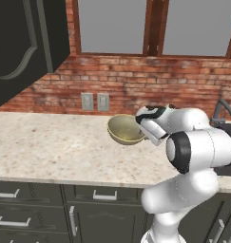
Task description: Pick the mug and place it in the sink. Pick the bowl and place it in the open cabinet and then close the cabinet.
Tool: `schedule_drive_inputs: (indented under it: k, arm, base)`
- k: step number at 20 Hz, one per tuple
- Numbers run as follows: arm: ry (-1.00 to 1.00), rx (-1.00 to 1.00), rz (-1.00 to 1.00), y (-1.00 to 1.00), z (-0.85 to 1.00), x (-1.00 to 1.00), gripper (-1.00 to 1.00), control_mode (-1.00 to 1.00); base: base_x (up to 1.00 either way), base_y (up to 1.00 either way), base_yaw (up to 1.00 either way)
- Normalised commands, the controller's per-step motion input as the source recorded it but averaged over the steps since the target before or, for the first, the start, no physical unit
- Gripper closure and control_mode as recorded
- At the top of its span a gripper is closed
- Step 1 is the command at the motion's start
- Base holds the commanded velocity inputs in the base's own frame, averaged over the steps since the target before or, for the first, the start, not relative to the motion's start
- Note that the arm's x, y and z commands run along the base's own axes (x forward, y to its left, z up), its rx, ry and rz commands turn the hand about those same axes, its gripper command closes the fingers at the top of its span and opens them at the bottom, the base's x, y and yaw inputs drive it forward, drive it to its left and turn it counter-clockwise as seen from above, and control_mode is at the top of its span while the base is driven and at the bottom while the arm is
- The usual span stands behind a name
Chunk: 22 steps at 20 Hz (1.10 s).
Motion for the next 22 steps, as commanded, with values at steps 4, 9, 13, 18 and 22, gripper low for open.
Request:
schedule_drive_inputs:
  k: [4,9,13,18,22]
  arm:
    - [0.0,0.0,0.05,-0.33,1.0,-0.57,1.0,-1.0]
    - [0.03,0.0,0.07,-0.4,0.86,-0.92,1.0,-1.0]
    - [0.19,0.0,0.04,-0.23,0.96,-0.86,1.0,-1.0]
    - [0.2,0.0,0.0,-0.06,0.91,-0.61,1.0,-1.0]
    - [0.1,-0.01,-0.17,0.0,0.44,-0.53,1.0,-1.0]
  base:
    - [0.0,0.0,0.0]
    - [0.0,0.0,0.0]
    - [0.0,0.0,0.0]
    - [0.0,0.0,0.0]
    - [0.0,0.0,0.0]
